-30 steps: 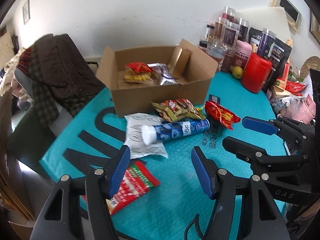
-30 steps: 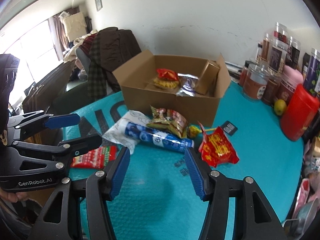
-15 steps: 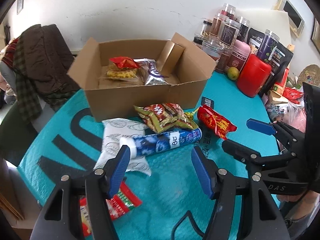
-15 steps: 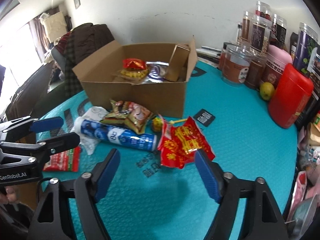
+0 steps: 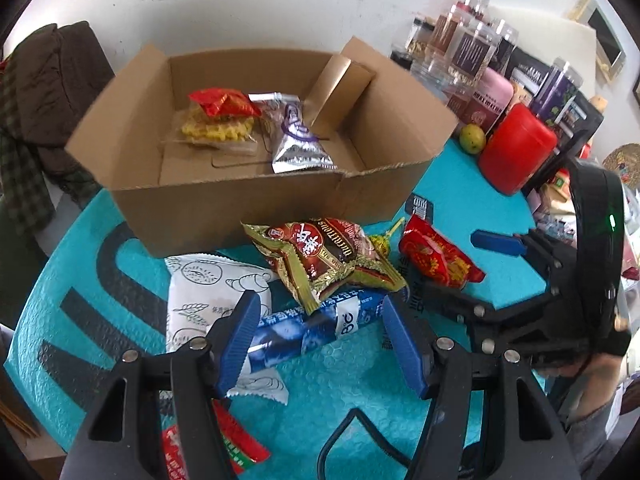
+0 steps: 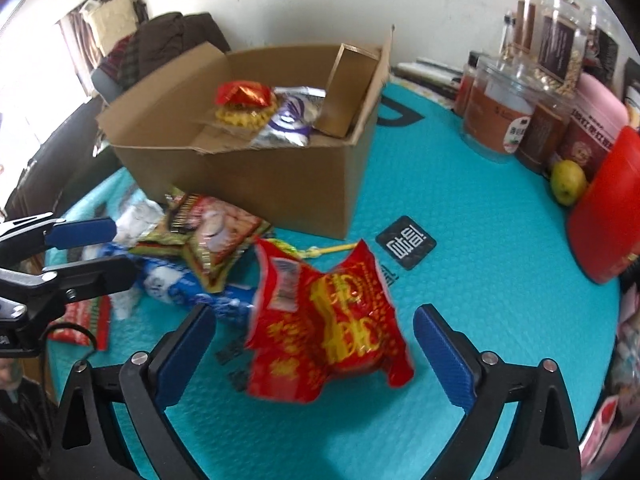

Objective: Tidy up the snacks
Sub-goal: 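Grasp the blue drink tube with the left tool while the right tool grasps the red-gold packet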

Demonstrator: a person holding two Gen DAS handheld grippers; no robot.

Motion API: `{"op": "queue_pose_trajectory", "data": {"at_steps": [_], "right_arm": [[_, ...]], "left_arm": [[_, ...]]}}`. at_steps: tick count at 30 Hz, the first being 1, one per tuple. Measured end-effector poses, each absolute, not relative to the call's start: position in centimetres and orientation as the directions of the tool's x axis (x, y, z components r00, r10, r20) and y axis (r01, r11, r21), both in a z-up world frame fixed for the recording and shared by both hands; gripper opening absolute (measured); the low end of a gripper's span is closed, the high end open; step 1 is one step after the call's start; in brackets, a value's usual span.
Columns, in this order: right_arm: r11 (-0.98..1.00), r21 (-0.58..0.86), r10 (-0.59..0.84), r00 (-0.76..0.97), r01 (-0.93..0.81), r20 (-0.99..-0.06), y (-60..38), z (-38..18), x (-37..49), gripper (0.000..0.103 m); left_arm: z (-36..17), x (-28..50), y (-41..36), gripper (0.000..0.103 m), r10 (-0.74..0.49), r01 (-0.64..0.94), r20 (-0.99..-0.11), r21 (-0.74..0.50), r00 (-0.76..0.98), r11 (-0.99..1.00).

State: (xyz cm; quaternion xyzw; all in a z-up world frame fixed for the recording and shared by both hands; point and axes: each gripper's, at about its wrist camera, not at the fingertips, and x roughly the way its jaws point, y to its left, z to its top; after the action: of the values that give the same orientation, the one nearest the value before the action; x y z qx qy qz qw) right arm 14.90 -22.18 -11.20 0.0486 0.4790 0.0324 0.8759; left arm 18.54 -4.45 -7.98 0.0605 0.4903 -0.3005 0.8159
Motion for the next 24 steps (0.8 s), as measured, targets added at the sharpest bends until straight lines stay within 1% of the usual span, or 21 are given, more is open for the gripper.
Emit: {"op": "queue_pose_trajectory", "data": {"at_steps": [4, 8, 9, 10, 12, 13, 16, 24], "right_arm": [[0.983, 0.181, 0.151, 0.490, 0.014, -0.859, -23.8, -12.7, 16.4, 0.101], [0.965, 0.260, 0.226, 0.474, 0.008, -0.851, -24.7, -13.5, 16.7, 0.099], [0.961, 0.277, 0.246, 0.473, -0.006, -0.846, -24.6, -13.7, 16.6, 0.095], [0.959, 0.284, 0.258, 0.471, -0.017, -0.844, -24.5, -13.8, 16.5, 0.086], [0.967, 0.251, 0.240, 0.478, -0.043, -0.845, -23.8, -13.8, 16.1, 0.083], [0.969, 0.239, 0.237, 0.477, -0.057, -0.846, -23.4, -13.8, 15.9, 0.079], [0.979, 0.190, 0.201, 0.491, -0.072, -0.847, -22.6, -13.6, 15.1, 0.075], [0.986, 0.163, 0.156, 0.498, -0.029, -0.853, -23.1, -13.4, 12.0, 0.074]], "left_arm": [[-8.7, 18.2, -5.5, 0.063, -0.392, 0.577, -0.860, -0.148, 0.326, 0.803], [-10.0, 17.8, -5.8, 0.063, -0.391, 0.595, -0.887, -0.181, 0.245, 0.783], [-10.3, 17.6, -5.8, 0.063, -0.395, 0.595, -0.890, -0.193, 0.230, 0.781], [-10.6, 17.3, -5.9, 0.063, -0.396, 0.596, -0.893, -0.201, 0.215, 0.777], [-11.1, 16.6, -6.1, 0.063, -0.392, 0.604, -0.898, -0.201, 0.201, 0.771], [-11.2, 16.3, -6.1, 0.063, -0.394, 0.607, -0.897, -0.204, 0.198, 0.768], [-11.4, 15.1, -6.0, 0.063, -0.405, 0.610, -0.896, -0.218, 0.185, 0.762], [-12.1, 12.1, -6.2, 0.063, -0.412, 0.636, -0.892, -0.210, 0.186, 0.742]]}}
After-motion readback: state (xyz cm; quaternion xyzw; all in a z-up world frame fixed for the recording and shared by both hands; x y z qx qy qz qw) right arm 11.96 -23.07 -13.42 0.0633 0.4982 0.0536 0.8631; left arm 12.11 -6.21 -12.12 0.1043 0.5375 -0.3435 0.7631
